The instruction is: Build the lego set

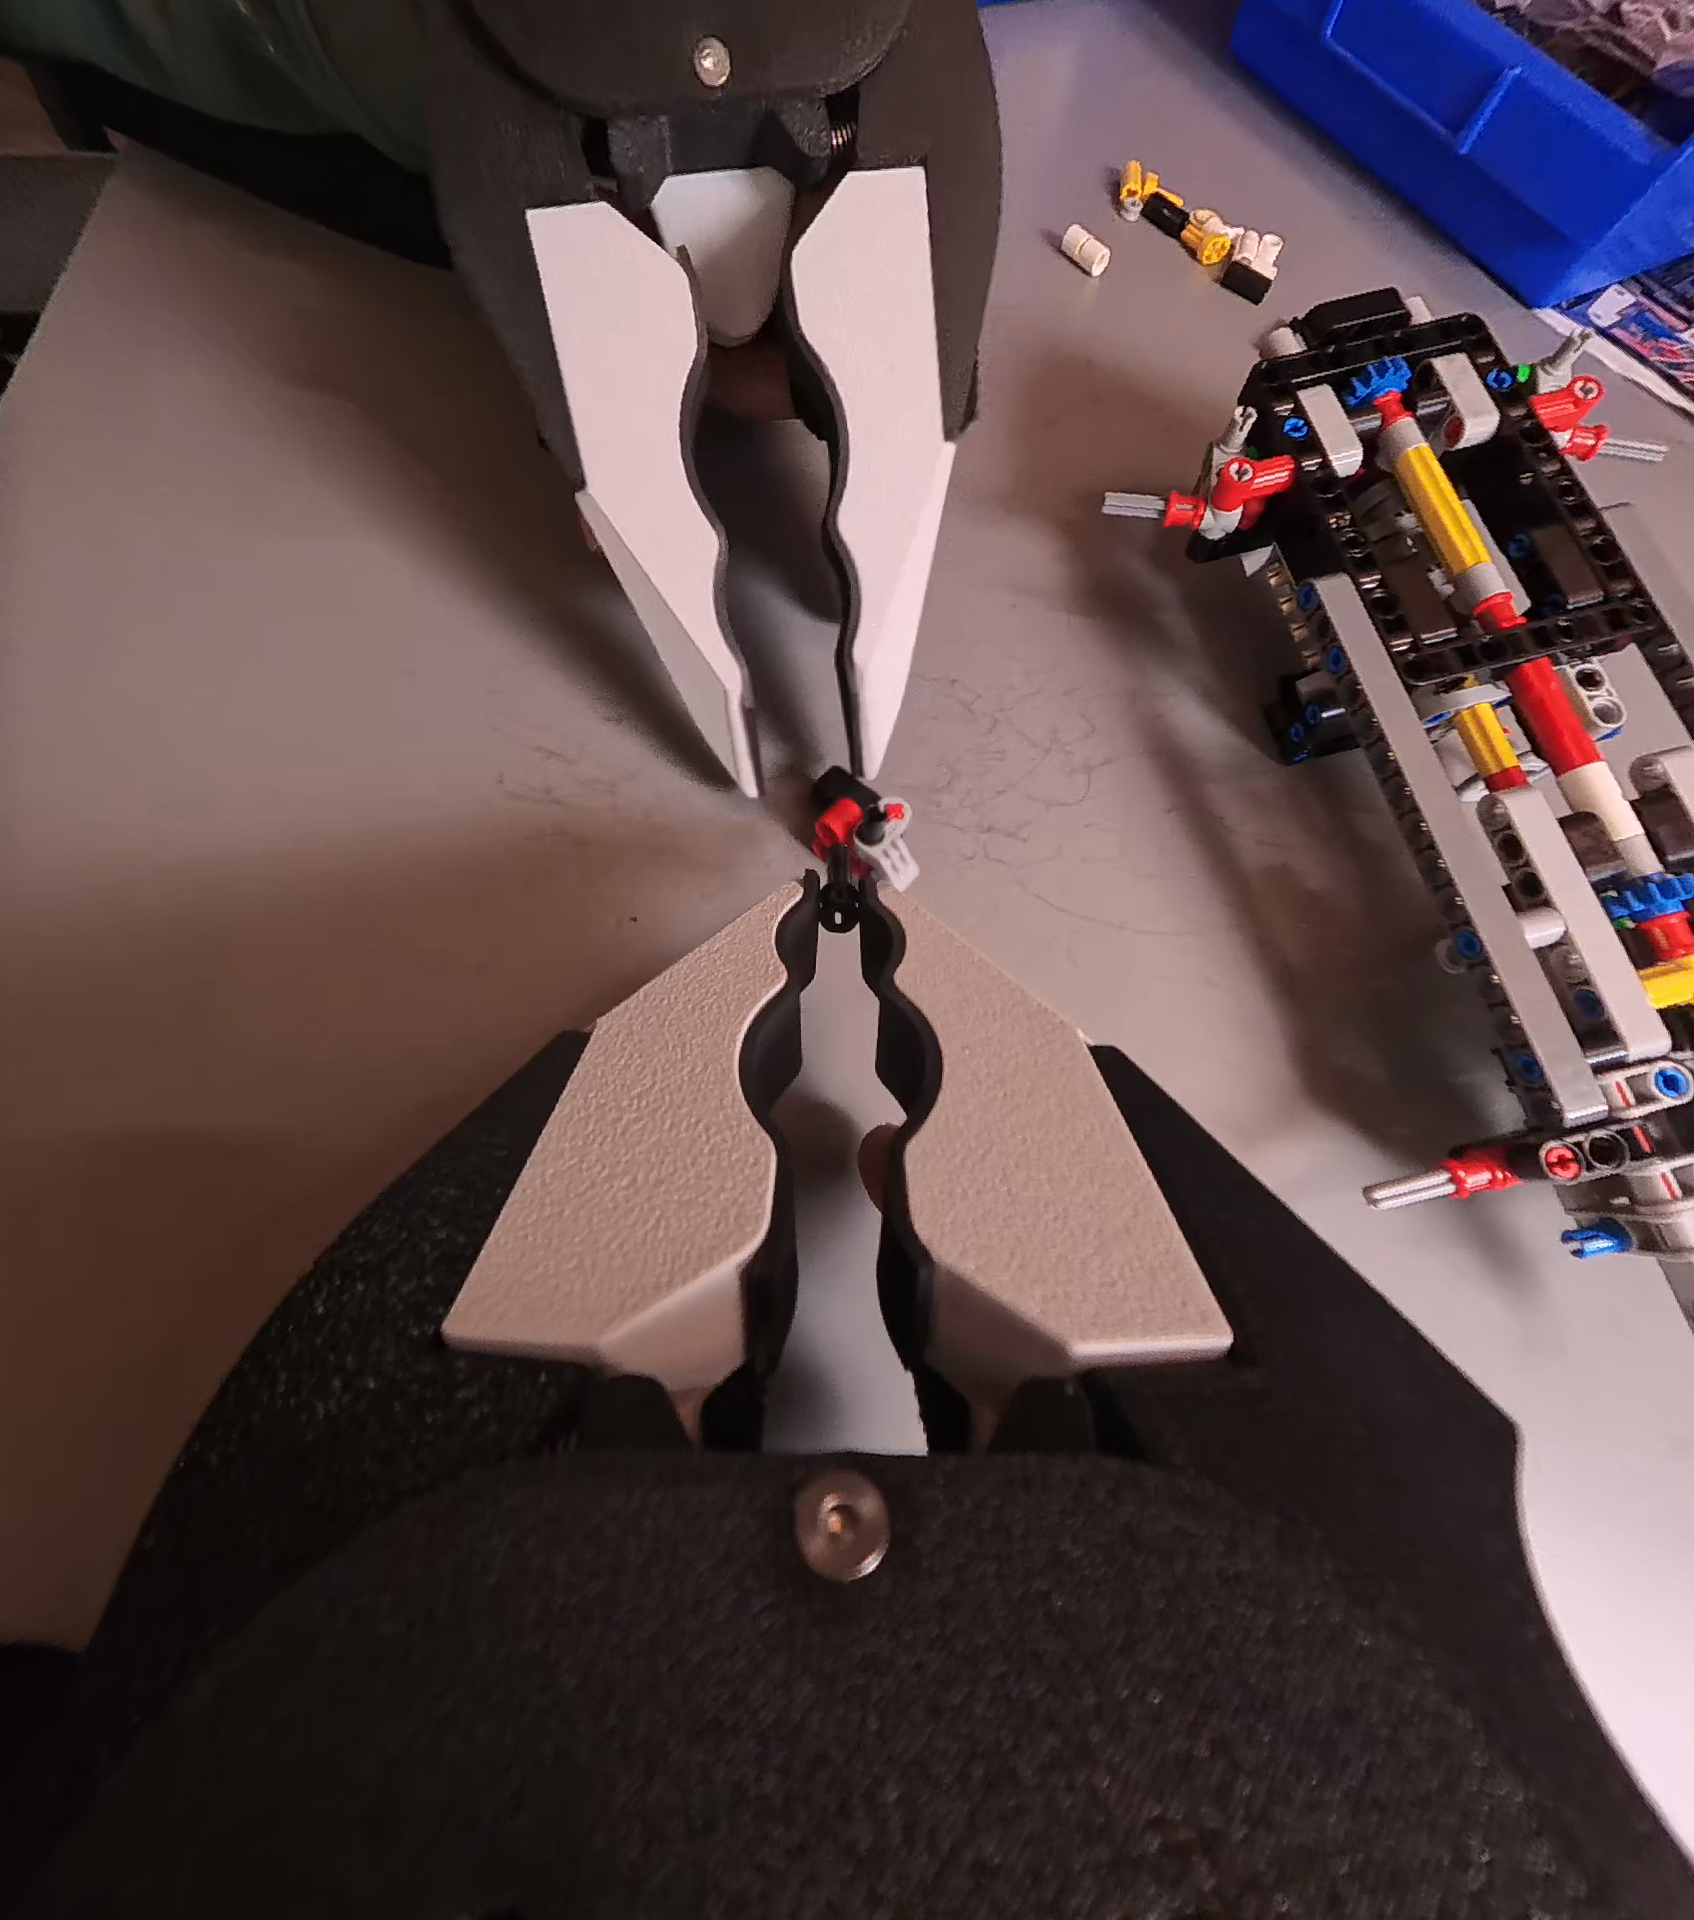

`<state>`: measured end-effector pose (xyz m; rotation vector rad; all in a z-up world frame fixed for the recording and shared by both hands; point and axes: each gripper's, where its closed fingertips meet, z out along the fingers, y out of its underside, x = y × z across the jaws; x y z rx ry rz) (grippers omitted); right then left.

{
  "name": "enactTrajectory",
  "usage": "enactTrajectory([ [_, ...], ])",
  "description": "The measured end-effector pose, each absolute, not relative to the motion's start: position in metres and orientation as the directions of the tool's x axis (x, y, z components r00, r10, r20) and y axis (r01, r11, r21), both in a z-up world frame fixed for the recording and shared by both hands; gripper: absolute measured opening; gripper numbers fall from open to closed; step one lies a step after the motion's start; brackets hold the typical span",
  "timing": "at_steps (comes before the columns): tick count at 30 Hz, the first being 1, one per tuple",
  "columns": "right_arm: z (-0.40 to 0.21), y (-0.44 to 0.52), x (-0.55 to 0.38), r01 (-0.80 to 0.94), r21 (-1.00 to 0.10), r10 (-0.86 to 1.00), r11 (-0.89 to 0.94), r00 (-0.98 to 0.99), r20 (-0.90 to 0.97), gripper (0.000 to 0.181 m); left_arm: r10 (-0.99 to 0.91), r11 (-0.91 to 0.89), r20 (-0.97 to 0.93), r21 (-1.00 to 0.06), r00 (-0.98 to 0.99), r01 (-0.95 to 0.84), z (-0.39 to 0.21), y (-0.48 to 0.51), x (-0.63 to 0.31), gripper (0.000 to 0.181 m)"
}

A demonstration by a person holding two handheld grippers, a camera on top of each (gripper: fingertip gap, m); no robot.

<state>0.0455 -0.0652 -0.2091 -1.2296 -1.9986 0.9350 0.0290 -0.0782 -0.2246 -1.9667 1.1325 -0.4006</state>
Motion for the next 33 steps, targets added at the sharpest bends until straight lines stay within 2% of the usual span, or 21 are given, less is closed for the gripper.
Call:
enactTrajectory([
  [6, -0.209, -0.063, 0.049, 0.492, -0.812, 0.916, 0.314, -0.381, 0.124, 0.004, -0.867, -0.235, -0.084, -0.800, 0.491, -0.553, -0.218, -0.090, 0.035, 0.018],
  [10, -0.209, -0.065, 0.049, 0.492, -0.814, 0.915, 0.309, -0.386, 0.115, 0.004, -0.829, -0.253, -0.107, -0.804, 0.549, -0.538, -0.215, -0.078, 0.021, 0.018],
  [13, -0.210, -0.068, 0.048, 0.491, -0.815, 0.913, 0.308, -0.395, 0.107, 0.004, -0.820, -0.235, -0.152, -0.789, 0.551, -0.568, -0.220, -0.070, 0.015, 0.026],
  [20, -0.214, -0.075, 0.045, 0.495, -0.810, 0.910, 0.314, -0.401, 0.107, 0.004, -0.897, -0.119, -0.183, -0.778, 0.403, -0.617, -0.223, -0.068, 0.029, 0.042],
  [23, -0.214, -0.075, 0.044, 0.492, -0.816, 0.912, 0.304, -0.396, 0.101, 0.004, -0.903, -0.111, -0.187, -0.769, 0.387, -0.630, -0.226, -0.065, 0.032, 0.040],
  [26, -0.214, -0.076, 0.043, 0.489, -0.817, 0.912, 0.305, -0.397, 0.103, 0.004, -0.908, -0.113, -0.180, -0.765, 0.379, -0.634, -0.228, -0.067, 0.034, 0.029],
  [33, -0.213, -0.075, 0.043, 0.484, -0.826, 0.914, 0.290, -0.396, 0.089, 0.004, -0.921, -0.127, -0.143, -0.768, 0.362, -0.627, -0.228, -0.078, 0.036, 0.030],
])
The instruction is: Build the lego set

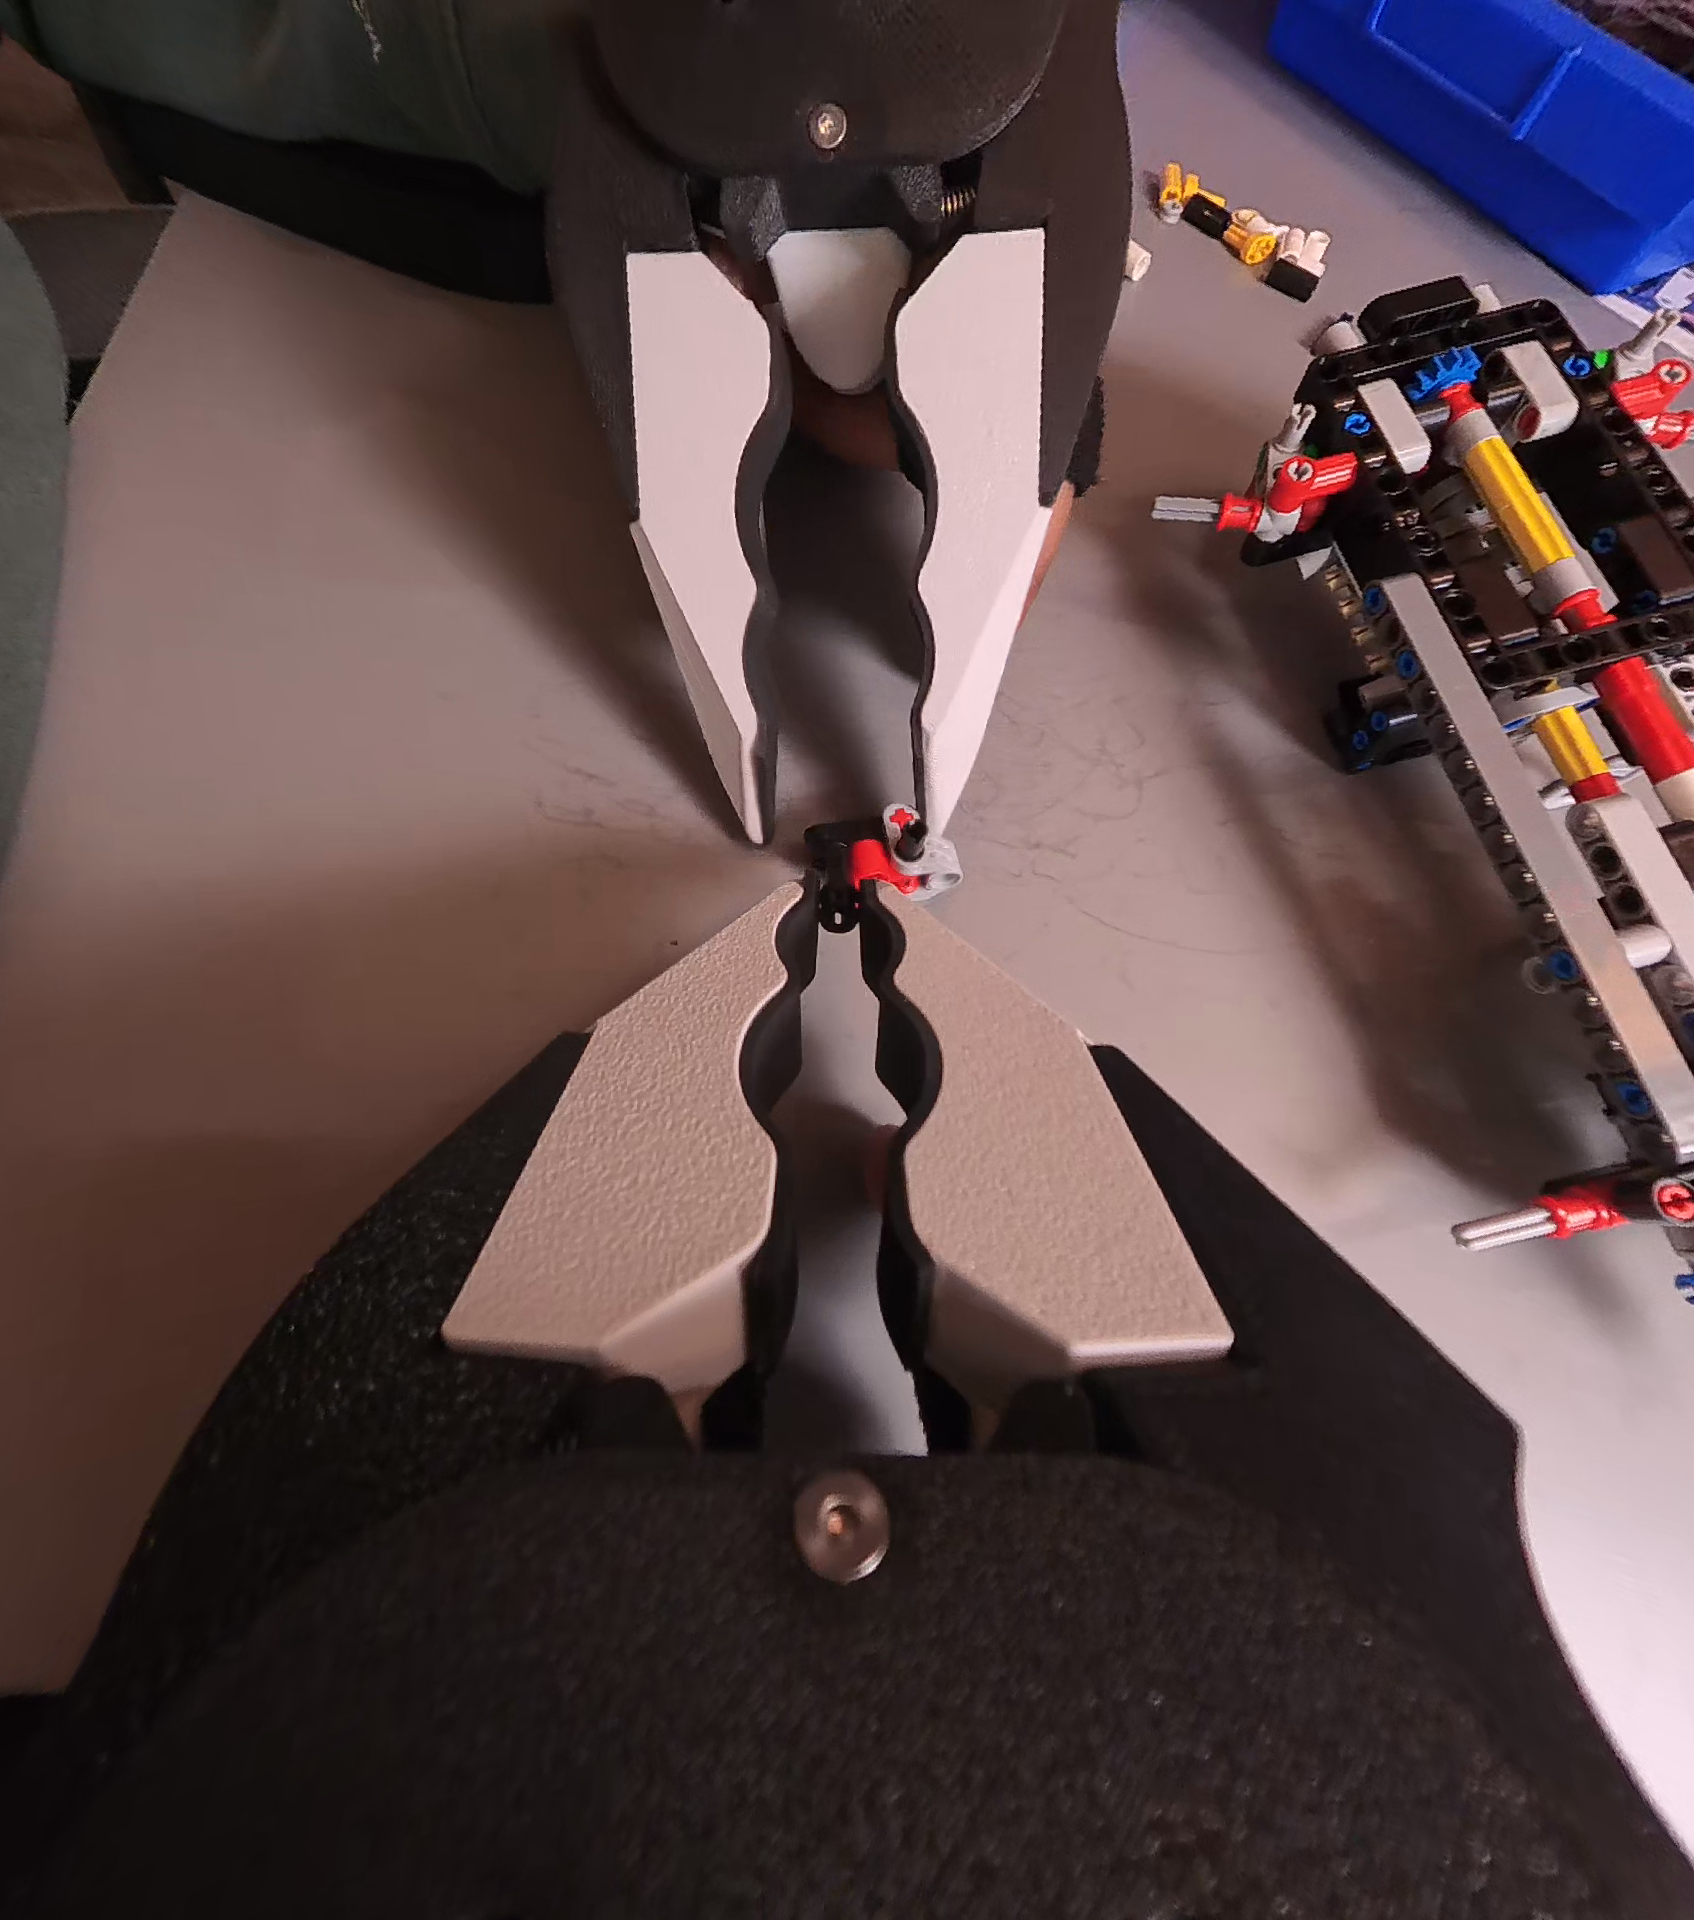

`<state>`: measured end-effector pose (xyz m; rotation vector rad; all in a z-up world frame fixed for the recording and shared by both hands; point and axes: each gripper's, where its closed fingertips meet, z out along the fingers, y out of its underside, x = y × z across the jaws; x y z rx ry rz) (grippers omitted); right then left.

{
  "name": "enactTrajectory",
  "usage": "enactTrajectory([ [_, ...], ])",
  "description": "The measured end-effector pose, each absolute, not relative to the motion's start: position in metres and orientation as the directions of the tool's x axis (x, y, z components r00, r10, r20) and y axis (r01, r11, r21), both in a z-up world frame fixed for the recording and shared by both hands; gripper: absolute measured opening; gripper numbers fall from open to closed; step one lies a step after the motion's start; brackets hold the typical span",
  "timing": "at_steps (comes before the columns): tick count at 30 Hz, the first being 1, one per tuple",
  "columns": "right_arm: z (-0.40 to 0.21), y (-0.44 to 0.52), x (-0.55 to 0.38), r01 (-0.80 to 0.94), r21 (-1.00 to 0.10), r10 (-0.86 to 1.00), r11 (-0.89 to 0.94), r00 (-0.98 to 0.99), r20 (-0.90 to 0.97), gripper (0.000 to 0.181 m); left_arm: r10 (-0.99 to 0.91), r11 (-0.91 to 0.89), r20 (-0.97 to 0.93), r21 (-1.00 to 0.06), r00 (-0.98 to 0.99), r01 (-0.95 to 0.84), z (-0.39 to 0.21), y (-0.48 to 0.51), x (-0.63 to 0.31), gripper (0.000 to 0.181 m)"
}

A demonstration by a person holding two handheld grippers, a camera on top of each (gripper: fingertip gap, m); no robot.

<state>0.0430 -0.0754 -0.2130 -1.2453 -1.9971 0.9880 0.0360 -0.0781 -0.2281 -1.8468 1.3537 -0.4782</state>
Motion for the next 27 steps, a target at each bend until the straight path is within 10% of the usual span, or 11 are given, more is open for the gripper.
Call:
enactTrajectory([
  [27, -0.148, -0.072, 0.043, 0.244, -0.965, 0.930, 0.095, -0.368, -0.001, 0.004, -0.863, -0.082, -0.056, -0.965, 0.502, -0.248, -0.155, -0.067, 0.038, 0.023],
])
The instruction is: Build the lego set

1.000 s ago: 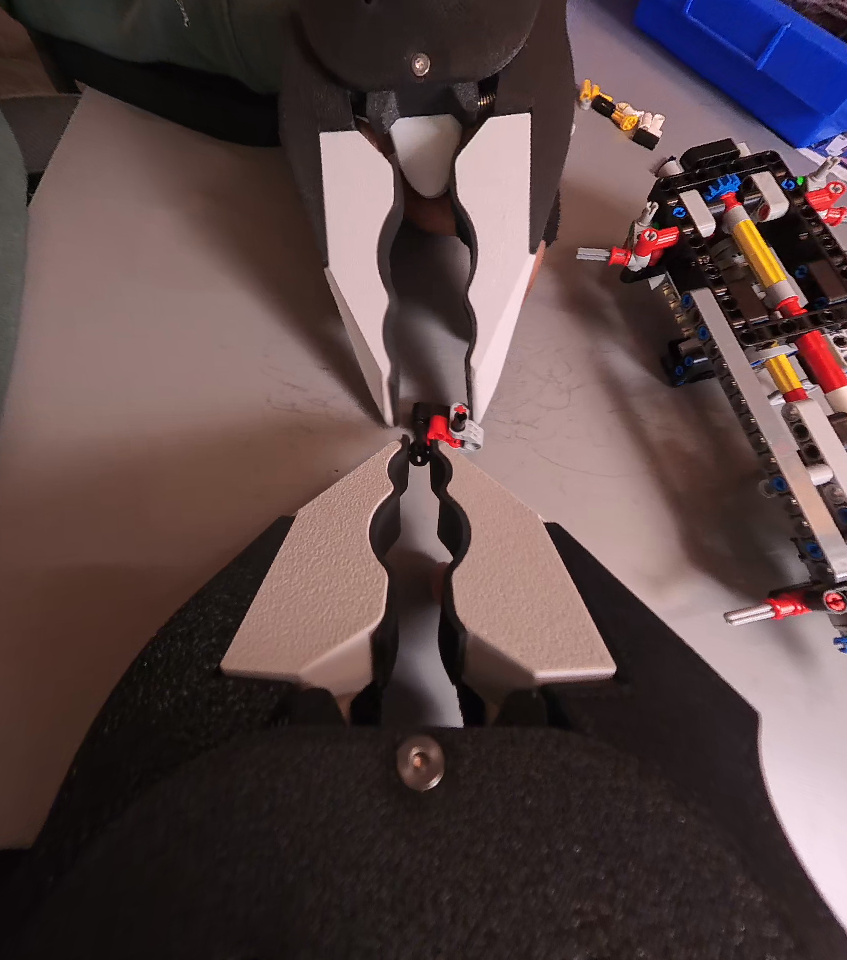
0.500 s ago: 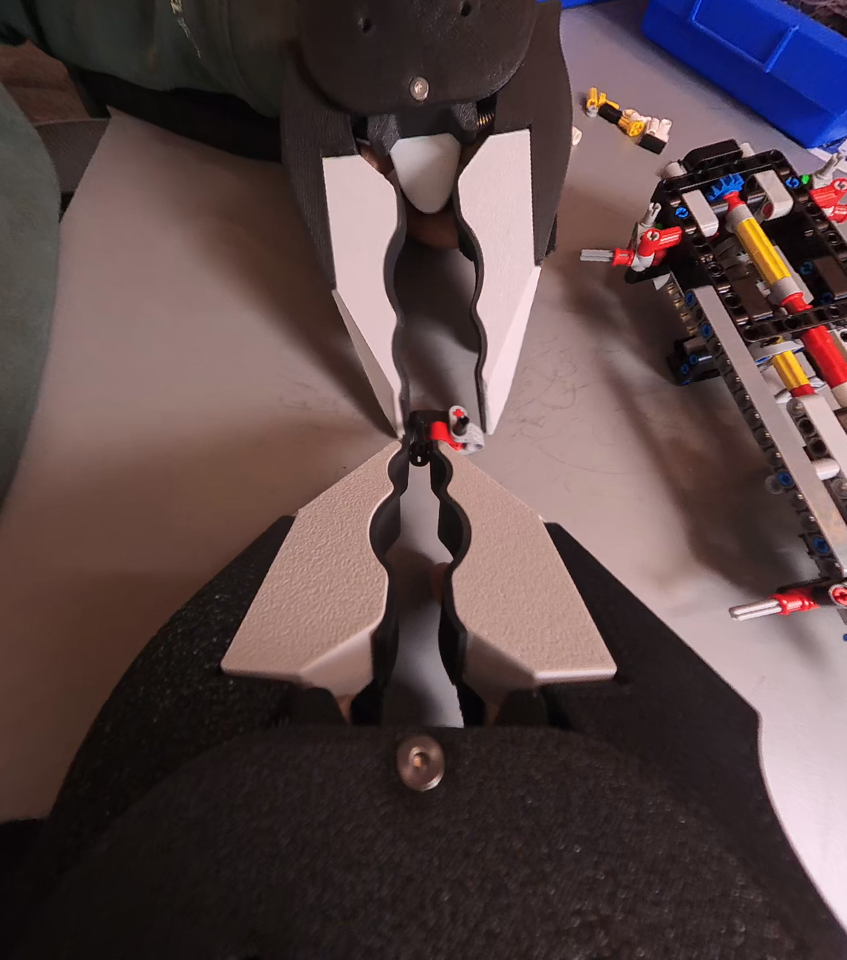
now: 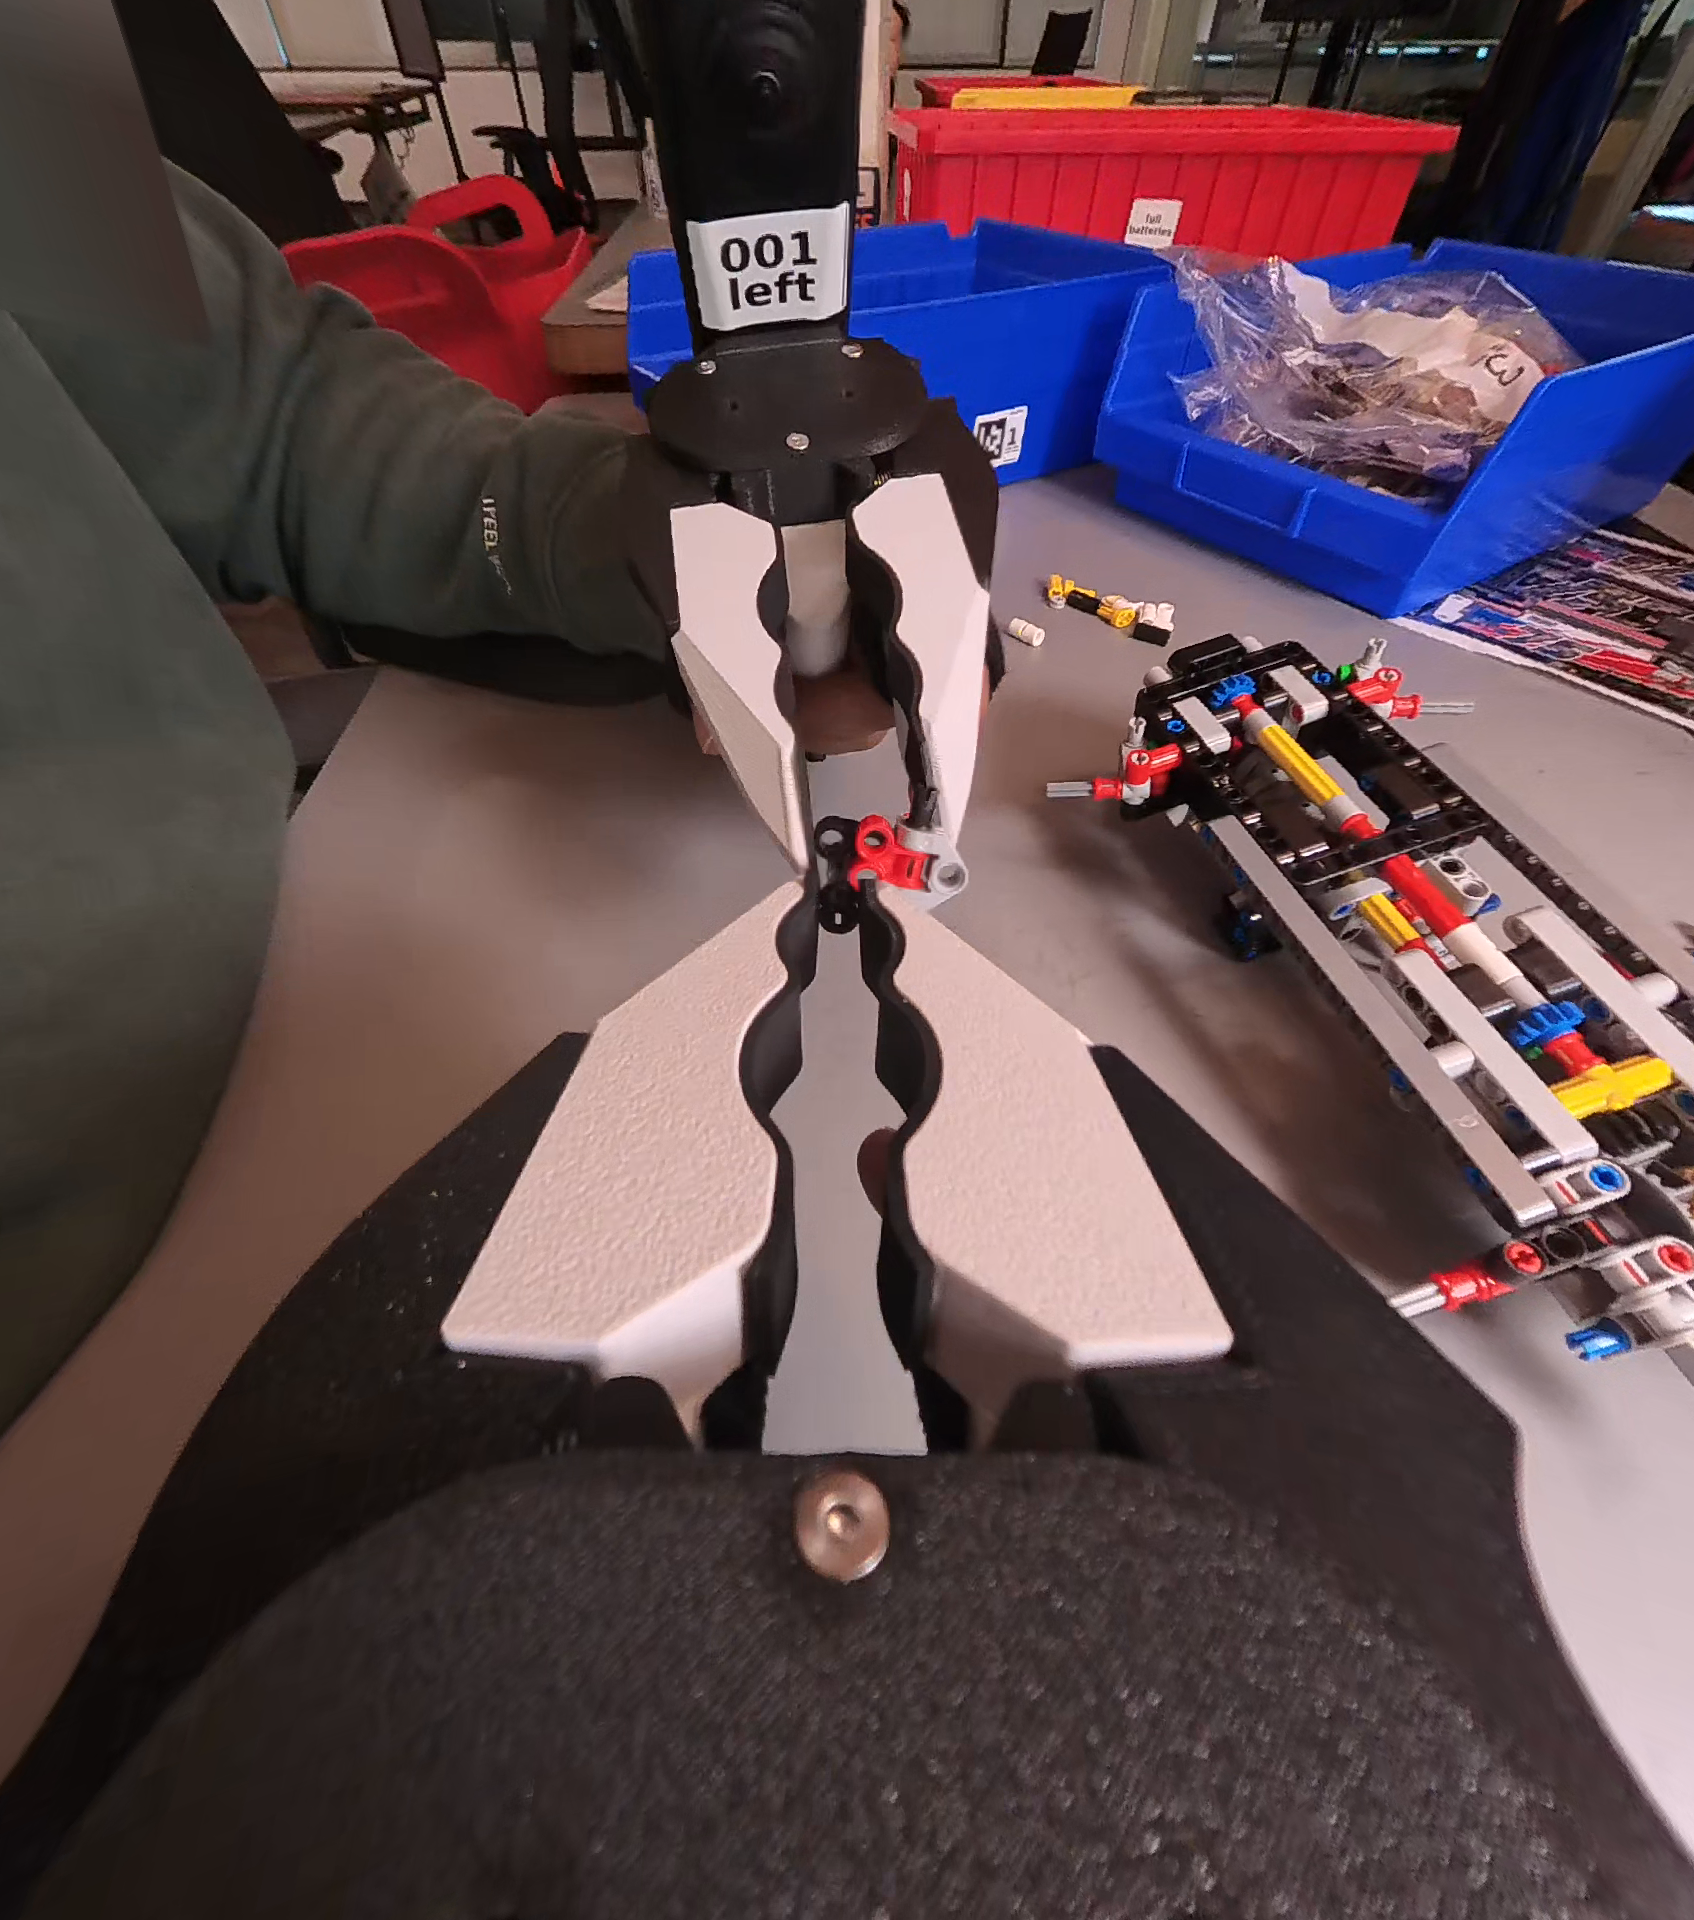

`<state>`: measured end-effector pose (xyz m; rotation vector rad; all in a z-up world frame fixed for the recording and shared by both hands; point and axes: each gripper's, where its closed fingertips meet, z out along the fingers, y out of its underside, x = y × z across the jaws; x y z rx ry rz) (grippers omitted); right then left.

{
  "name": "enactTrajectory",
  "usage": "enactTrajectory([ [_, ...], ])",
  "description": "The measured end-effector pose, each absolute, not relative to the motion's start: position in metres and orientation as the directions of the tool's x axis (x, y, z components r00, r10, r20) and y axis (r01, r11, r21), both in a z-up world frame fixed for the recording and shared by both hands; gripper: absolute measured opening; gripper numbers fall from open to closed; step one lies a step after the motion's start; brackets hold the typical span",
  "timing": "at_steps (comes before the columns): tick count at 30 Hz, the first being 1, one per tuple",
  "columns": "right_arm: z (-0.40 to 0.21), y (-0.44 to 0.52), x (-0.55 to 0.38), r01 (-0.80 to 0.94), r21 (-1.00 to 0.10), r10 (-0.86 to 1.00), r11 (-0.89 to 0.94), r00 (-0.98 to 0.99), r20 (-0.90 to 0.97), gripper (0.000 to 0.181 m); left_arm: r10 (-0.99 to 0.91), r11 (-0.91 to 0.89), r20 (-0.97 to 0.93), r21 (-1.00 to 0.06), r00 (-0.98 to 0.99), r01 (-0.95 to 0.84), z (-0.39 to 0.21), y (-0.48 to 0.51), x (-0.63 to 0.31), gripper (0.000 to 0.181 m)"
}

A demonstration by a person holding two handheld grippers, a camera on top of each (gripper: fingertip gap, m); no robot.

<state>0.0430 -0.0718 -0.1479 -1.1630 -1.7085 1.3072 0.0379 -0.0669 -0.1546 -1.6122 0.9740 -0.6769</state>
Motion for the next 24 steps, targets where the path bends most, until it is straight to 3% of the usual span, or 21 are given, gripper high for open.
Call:
enactTrajectory([
  [10, -0.161, -0.069, 0.038, 0.323, -0.941, 0.944, 0.095, -0.330, -0.018, 0.004, -0.807, -0.047, -0.190, -0.923, 0.560, -0.381, -0.164, -0.061, 0.034, 0.023],
  [20, -0.173, -0.069, 0.038, 0.425, -0.905, 0.933, -0.024, -0.315, -0.172, 0.003, -0.690, 0.075, -0.497, -0.773, 0.527, -0.630, -0.172, -0.060, 0.034, 0.023],
  [24, -0.181, -0.071, 0.039, 0.478, -0.877, 0.927, -0.053, -0.303, -0.221, 0.003, -0.691, 0.074, -0.522, -0.740, 0.500, -0.669, -0.181, -0.062, 0.034, 0.023],
])
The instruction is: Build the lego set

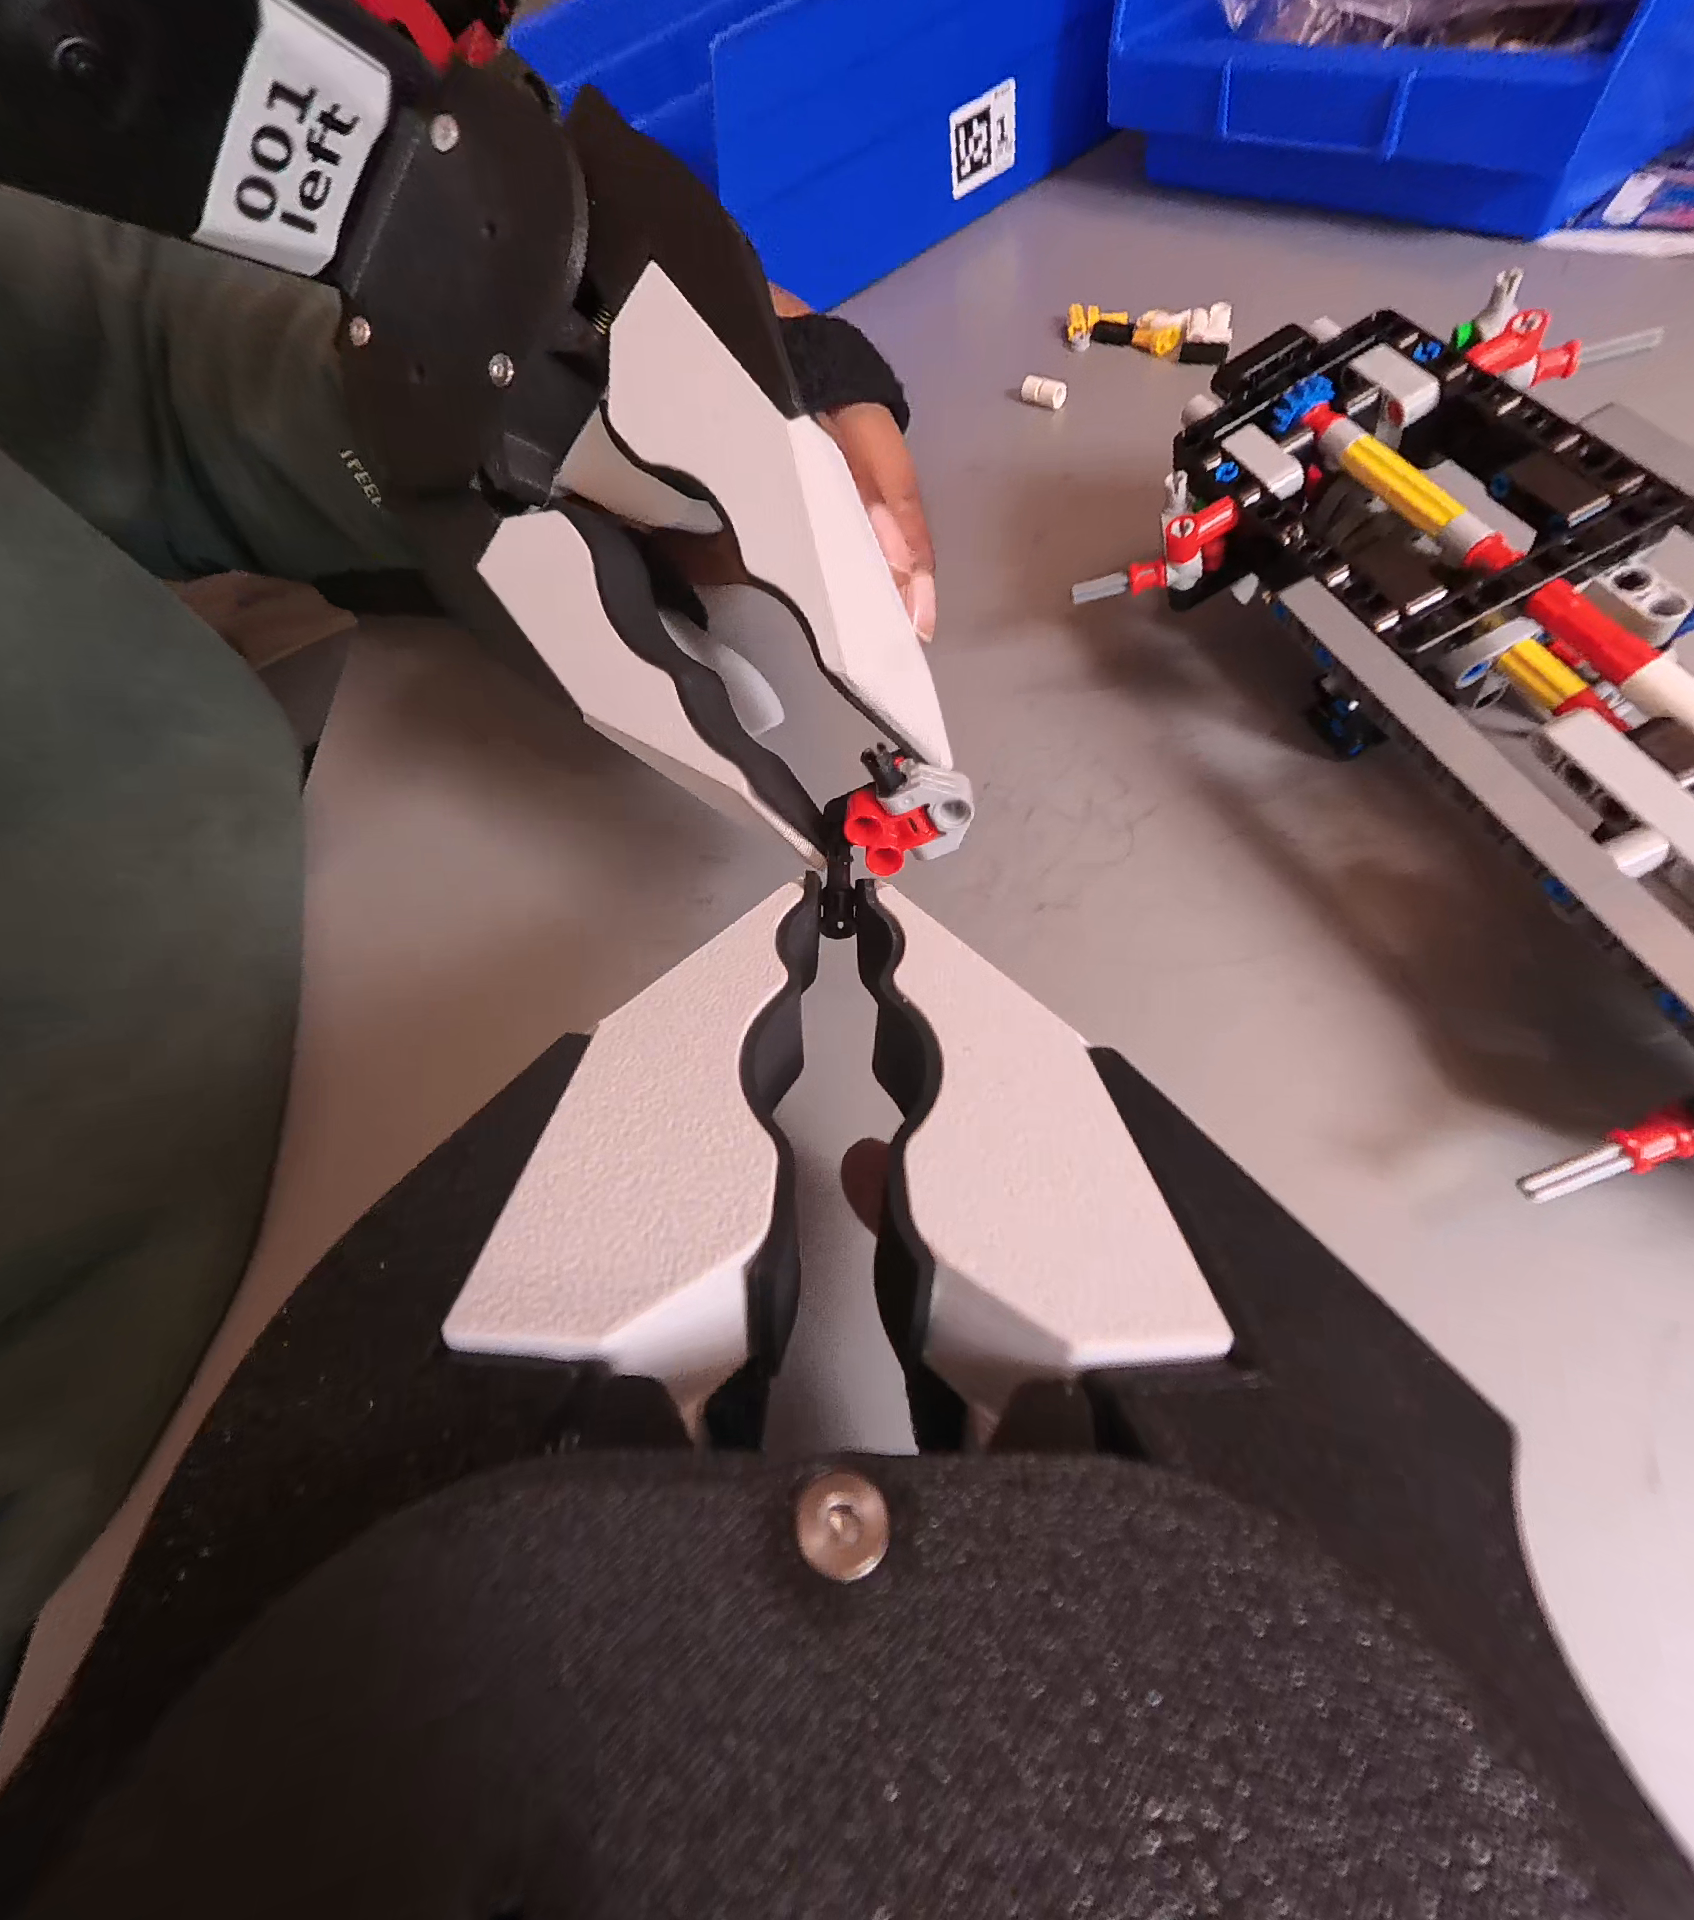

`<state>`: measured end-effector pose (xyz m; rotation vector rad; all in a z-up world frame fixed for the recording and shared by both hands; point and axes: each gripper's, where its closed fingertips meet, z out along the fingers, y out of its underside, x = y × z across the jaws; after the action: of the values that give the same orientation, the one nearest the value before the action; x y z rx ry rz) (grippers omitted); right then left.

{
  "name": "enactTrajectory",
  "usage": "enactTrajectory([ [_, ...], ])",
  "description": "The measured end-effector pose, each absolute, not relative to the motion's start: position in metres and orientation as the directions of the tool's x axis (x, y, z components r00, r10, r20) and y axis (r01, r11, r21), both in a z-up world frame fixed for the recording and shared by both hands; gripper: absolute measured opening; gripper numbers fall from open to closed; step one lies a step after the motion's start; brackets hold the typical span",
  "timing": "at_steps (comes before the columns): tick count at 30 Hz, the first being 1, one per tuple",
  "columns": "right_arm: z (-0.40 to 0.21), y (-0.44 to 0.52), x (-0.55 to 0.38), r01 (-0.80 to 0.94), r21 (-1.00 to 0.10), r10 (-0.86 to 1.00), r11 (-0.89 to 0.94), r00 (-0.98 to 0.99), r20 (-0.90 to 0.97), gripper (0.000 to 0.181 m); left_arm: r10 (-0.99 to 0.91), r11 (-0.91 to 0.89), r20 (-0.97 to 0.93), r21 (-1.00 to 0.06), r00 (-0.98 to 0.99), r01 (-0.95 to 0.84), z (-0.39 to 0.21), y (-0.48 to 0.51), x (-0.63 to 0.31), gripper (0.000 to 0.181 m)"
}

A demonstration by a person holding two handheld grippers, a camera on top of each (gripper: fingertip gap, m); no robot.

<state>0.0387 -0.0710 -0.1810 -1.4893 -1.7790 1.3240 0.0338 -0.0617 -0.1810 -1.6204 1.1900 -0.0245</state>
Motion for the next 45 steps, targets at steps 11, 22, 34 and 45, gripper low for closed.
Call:
enactTrajectory([
  [11, -0.201, -0.072, 0.032, 0.581, -0.760, 0.873, -0.292, -0.162, -0.460, 0.003, -0.650, 0.035, -0.610, -0.619, 0.453, -0.784, -0.203, -0.061, 0.029, 0.022],
  [22, -0.209, -0.074, 0.025, 0.588, -0.698, 0.828, -0.409, -0.083, -0.555, 0.002, -0.644, -0.004, -0.597, -0.623, 0.478, -0.782, -0.208, -0.060, 0.028, 0.022],
  [34, -0.172, -0.084, 0.044, 0.448, -0.882, 0.845, -0.148, -0.406, -0.348, 0.003, -0.839, -0.115, -0.092, -0.933, 0.536, -0.340, -0.160, -0.079, 0.037, 0.039],
  [45, -0.154, -0.120, 0.053, 0.417, -0.890, 0.707, -0.184, -0.573, -0.414, 0.003, -0.918, 0.058, -0.155, -0.963, 0.366, -0.263, -0.138, -0.111, 0.051, 0.028],
])
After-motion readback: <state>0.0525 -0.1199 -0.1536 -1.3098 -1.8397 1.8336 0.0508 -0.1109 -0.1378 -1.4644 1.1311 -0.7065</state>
